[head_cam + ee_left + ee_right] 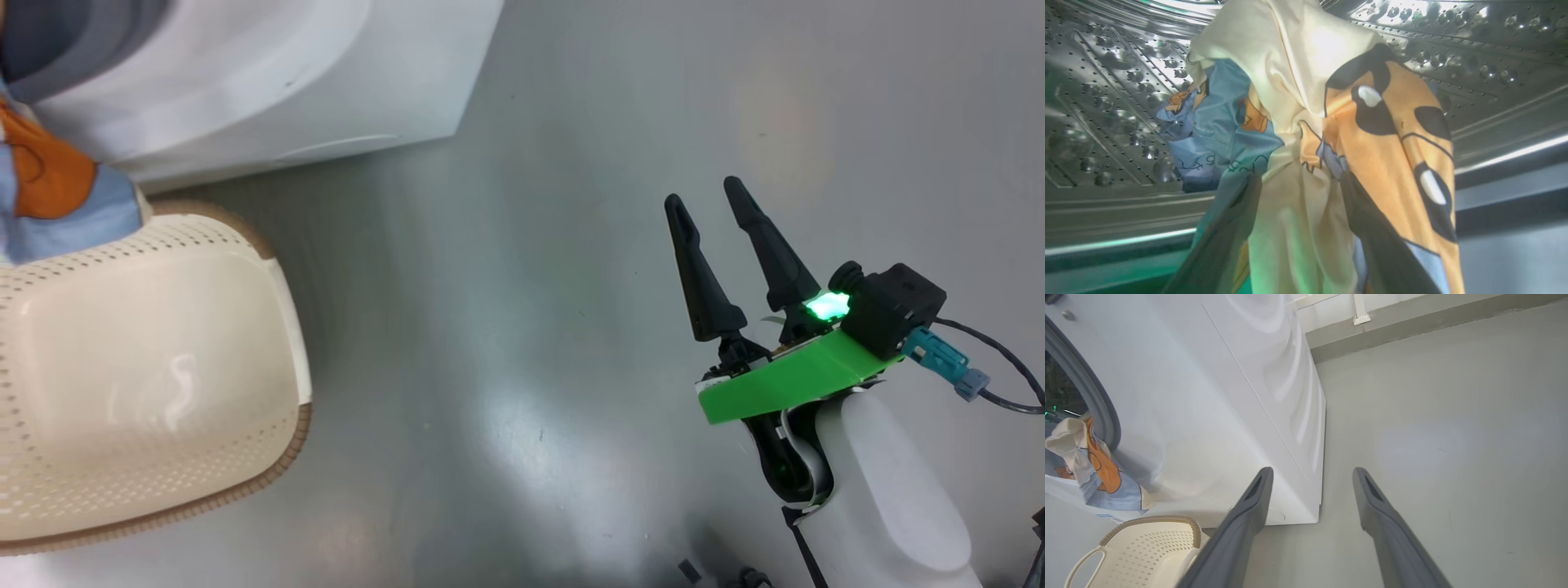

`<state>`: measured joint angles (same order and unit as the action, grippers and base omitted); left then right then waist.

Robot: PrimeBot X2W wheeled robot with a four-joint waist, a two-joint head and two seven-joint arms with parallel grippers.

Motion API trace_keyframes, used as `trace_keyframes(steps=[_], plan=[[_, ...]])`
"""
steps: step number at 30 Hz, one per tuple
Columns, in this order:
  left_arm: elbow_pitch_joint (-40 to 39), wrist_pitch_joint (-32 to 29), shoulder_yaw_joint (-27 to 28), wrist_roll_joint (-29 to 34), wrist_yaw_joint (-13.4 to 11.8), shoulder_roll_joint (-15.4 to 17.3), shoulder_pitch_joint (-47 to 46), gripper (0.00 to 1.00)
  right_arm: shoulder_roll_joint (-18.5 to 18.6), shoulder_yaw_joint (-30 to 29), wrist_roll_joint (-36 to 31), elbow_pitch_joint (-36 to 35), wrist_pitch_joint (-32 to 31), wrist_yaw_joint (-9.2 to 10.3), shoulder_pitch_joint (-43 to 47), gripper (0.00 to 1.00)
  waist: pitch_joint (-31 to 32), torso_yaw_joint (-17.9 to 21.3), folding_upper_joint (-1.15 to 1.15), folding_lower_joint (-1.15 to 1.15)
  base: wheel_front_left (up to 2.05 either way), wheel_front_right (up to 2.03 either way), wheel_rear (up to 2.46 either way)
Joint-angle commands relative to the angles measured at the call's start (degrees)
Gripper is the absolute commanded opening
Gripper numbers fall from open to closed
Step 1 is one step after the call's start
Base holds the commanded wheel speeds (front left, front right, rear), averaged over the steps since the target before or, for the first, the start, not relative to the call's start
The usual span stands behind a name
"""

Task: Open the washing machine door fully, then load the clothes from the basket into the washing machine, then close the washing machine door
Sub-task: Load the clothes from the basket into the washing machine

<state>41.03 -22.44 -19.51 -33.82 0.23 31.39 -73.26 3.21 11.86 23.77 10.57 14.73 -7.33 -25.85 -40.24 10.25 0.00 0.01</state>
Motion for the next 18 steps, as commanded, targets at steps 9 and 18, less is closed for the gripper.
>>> trace_keyframes(steps=[9,18], plan=[[-5.7,2.0,1.2,-1.9,-1.5,1.8,9.4,1.0,-0.3,0.4,-1.2,0.3,0.3,-0.16,3.2,1.0,5.8,-2.4,0.0,-0.01,0.0,0.0,0.0],[-8.8,5.4,1.9,-3.6,-2.5,0.6,16.3,1.0,-0.3,-0.1,-2.1,1.2,0.3,-0.16,4.6,1.0,9.8,-3.5,0.0,-0.01,0.0,0.0,0.0]])
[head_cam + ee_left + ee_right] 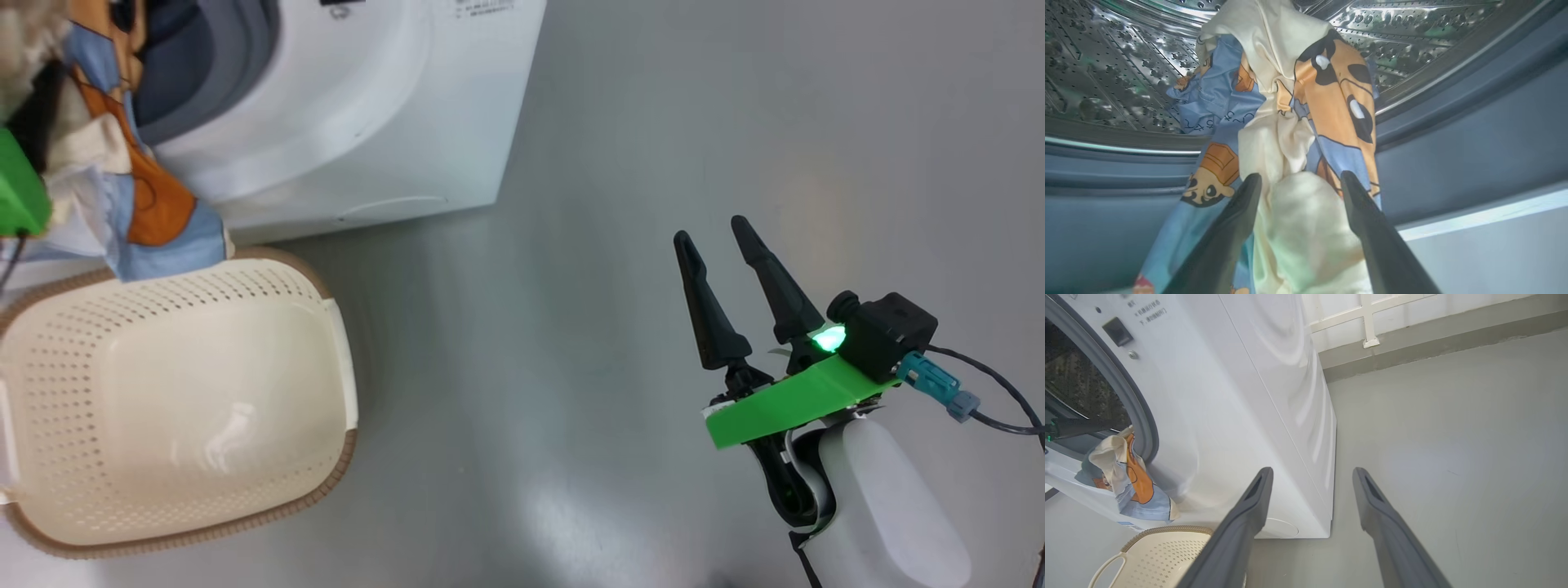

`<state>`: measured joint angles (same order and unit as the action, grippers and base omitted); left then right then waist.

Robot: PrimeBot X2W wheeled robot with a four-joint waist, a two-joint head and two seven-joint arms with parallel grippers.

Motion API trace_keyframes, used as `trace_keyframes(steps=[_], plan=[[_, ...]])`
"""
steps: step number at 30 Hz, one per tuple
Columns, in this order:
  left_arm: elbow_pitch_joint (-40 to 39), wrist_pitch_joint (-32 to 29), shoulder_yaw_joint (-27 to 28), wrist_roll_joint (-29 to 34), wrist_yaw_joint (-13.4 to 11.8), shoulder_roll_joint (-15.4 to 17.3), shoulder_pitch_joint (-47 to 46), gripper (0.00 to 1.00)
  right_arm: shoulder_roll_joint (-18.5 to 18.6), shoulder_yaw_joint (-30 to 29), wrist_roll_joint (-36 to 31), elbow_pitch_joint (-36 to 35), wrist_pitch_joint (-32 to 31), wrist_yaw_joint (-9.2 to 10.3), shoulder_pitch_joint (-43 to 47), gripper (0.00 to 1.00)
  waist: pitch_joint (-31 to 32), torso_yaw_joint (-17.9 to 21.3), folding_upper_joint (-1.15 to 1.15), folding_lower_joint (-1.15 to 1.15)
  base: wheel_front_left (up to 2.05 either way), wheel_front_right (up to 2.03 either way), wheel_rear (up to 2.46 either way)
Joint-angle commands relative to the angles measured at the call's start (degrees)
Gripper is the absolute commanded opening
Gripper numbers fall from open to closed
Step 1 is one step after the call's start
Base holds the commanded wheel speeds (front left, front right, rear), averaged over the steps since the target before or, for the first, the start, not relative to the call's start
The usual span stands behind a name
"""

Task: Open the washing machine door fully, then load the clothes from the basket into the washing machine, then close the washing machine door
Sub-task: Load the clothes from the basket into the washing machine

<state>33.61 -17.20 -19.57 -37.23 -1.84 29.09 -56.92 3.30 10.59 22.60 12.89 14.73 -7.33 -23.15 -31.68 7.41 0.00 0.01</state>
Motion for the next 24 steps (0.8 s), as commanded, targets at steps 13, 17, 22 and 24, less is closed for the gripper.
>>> trace_keyframes(steps=[13,17,22,24], plan=[[-8.6,17.3,5.6,-1.6,-2.2,0.0,13.8,1.0,-0.4,-0.1,-2.3,0.1,0.3,-0.16,4.9,1.0,9.2,-1.9,0.0,-0.01,0.0,0.0,0.0],[-11.2,23.3,6.3,-1.0,-2.7,-0.7,18.4,1.0,-0.4,-0.5,-2.7,0.4,0.3,-0.16,5.9,1.0,11.5,-2.1,0.0,-0.01,0.0,0.0,0.0],[-14.7,28.6,6.8,-0.2,-3.8,-1.6,24.2,1.0,-0.4,-0.8,-3.2,0.6,0.3,-0.16,7.1,1.0,14.0,-2.3,0.0,-0.01,0.0,0.0,0.0],[-16.4,30.1,7.5,0.0,-4.5,-2.0,26.4,1.0,-0.4,-0.8,-3.3,0.7,0.3,-0.16,7.5,1.0,14.9,-2.3,0.0,-0.01,0.0,0.0,0.0]])
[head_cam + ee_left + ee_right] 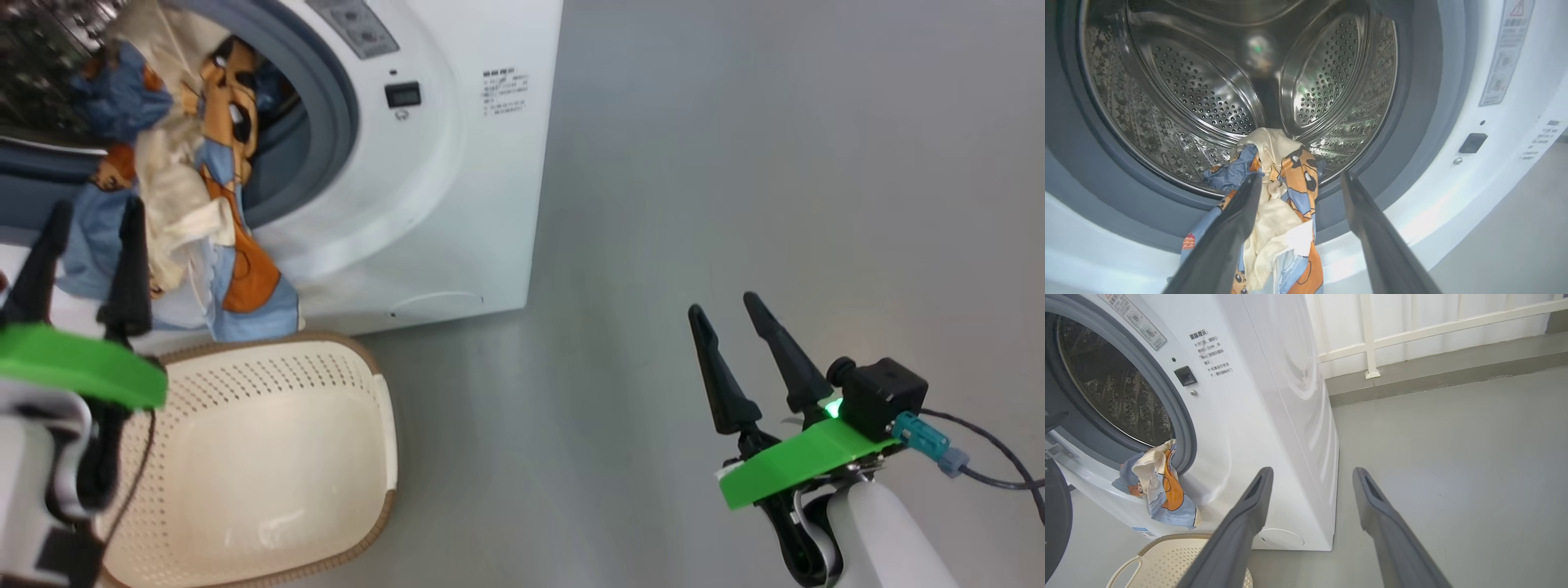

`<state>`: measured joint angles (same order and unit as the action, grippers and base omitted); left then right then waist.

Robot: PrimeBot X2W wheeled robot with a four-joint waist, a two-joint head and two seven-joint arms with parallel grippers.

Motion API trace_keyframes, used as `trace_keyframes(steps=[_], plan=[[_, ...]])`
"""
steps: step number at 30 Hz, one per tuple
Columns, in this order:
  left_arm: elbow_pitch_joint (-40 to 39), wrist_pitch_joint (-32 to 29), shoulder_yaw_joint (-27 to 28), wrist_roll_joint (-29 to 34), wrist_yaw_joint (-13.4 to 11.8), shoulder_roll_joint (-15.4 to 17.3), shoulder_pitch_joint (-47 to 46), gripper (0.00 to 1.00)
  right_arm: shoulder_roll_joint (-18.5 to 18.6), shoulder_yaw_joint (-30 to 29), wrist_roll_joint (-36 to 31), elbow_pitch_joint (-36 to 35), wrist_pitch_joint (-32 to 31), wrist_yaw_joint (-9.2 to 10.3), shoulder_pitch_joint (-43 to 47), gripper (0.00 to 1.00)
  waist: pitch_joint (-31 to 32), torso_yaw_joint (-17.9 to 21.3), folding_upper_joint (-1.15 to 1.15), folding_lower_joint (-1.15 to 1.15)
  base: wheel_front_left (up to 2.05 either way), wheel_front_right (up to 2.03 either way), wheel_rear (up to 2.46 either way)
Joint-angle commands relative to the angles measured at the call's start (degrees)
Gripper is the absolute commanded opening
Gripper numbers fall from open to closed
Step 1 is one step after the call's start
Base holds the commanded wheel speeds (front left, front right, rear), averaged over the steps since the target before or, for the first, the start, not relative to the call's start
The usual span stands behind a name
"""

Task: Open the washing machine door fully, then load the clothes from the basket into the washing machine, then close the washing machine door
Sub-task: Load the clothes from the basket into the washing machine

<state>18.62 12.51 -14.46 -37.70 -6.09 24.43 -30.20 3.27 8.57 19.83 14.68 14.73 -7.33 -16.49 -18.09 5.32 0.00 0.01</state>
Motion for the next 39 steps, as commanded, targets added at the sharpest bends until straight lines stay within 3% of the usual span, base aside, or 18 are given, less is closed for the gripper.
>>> trace_keyframes(steps=[1,8,15,29,39], plan=[[-2.2,0.9,2.4,1.1,-0.6,2.6,0.9,1.0,-0.4,1.2,-0.6,-1.1,0.3,-0.16,1.0,1.0,1.6,-0.2,0.0,-0.01,0.0,0.0,0.0],[-7.6,2.4,5.1,3.2,-2.5,0.0,8.6,1.0,-0.4,1.1,-0.9,-0.8,0.3,-0.16,1.8,1.0,3.7,-0.4,0.0,-0.01,0.0,0.0,0.0],[-11.3,2.5,8.2,6.2,-2.7,-3.4,14.8,1.0,-0.4,1.4,-0.9,-0.5,0.3,-0.16,2.3,1.0,5.2,-0.4,0.0,-0.01,0.0,0.0,0.0],[-12.9,2.5,15.4,13.9,-0.9,-11.1,23.5,1.0,-0.4,1.9,-0.5,-1.3,0.3,-0.16,2.0,1.0,3.7,-0.1,0.0,-0.01,0.0,0.0,0.0],[-10.2,2.5,20.7,19.6,2.6,-16.1,27.4,1.0,-0.4,1.5,-0.6,-1.4,0.3,-0.16,2.0,1.0,3.0,-0.5,0.0,-0.01,0.0,0.0,0.0]])
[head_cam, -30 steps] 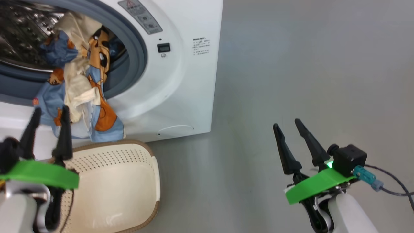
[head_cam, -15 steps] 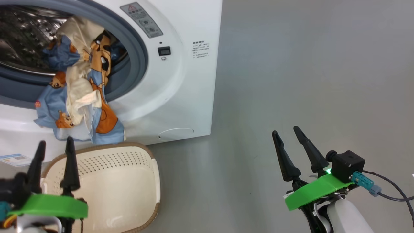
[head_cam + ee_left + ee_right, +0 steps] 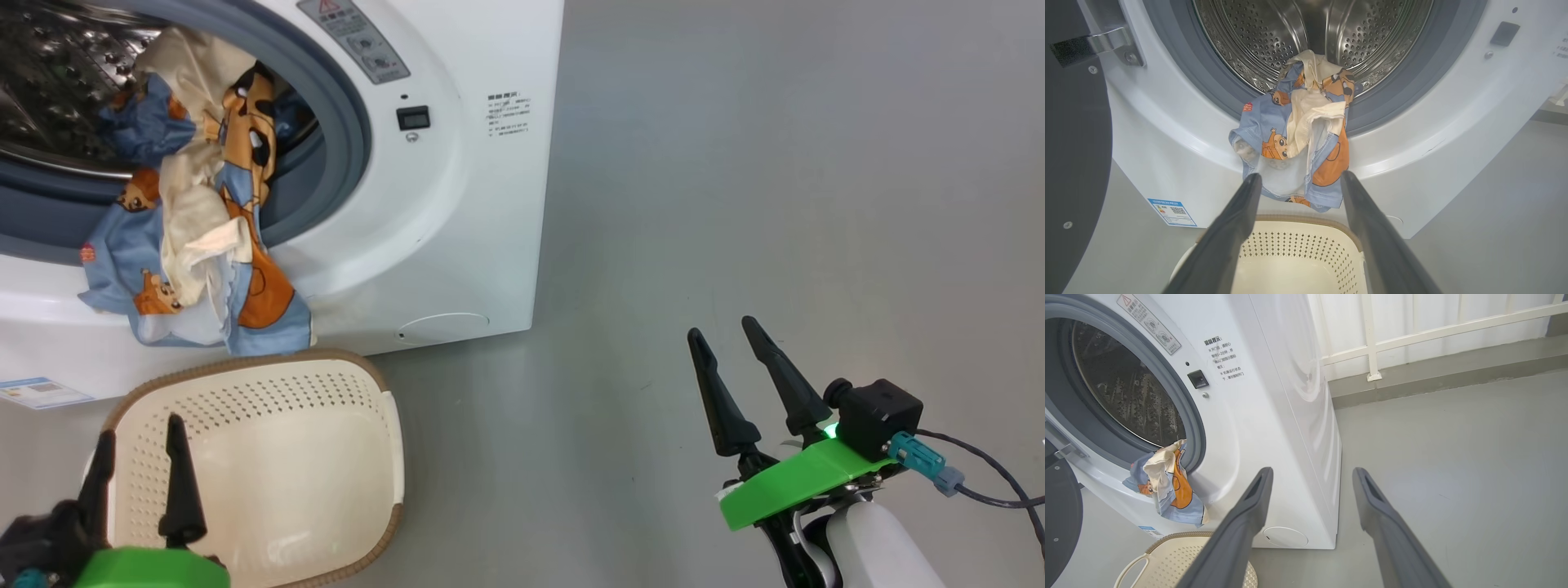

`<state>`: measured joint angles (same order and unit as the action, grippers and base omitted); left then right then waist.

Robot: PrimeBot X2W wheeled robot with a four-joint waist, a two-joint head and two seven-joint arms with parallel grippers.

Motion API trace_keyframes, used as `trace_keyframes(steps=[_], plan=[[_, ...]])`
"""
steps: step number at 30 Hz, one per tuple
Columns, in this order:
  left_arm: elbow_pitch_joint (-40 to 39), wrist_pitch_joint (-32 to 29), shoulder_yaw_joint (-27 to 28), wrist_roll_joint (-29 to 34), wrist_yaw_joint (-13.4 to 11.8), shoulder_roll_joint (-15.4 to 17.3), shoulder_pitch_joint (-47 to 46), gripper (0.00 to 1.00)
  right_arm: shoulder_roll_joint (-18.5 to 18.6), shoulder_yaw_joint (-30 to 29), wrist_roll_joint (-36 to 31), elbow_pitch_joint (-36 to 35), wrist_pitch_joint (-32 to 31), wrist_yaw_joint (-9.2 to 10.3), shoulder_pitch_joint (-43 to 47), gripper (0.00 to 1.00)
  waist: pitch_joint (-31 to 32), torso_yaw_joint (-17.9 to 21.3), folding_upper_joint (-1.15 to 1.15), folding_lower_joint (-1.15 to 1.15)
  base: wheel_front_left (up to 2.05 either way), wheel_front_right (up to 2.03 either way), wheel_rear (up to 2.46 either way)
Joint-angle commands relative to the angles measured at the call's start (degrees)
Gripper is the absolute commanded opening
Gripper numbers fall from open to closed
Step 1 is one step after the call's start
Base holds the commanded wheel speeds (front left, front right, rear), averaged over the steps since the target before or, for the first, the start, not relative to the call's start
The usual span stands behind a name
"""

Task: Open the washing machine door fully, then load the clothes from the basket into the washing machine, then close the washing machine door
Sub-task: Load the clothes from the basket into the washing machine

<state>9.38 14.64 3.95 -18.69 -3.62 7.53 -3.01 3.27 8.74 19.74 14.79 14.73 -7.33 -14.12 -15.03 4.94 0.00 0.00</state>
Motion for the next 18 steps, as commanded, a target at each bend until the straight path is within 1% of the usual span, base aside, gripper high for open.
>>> trace_keyframes(steps=[1,10,18], plan=[[-0.9,0.4,2.6,1.1,0.4,0.4,0.4,1.0,-0.4,1.4,-0.5,-1.6,0.3,-0.16,-0.4,1.0,0.0,-0.1,0.0,0.0,0.0,0.0,0.0],[0.4,0.4,4.7,4.0,2.2,-2.4,2.2,1.0,-0.4,1.6,-0.4,-1.5,0.3,-0.16,-0.4,1.0,-0.2,-0.1,0.0,0.0,0.0,0.0,0.0],[0.6,0.4,5.0,5.4,3.1,-3.4,1.8,1.0,-0.4,1.6,-0.6,-1.4,0.3,-0.16,-0.3,1.0,-0.2,0.0,0.0,0.0,0.0,0.0,0.0]])
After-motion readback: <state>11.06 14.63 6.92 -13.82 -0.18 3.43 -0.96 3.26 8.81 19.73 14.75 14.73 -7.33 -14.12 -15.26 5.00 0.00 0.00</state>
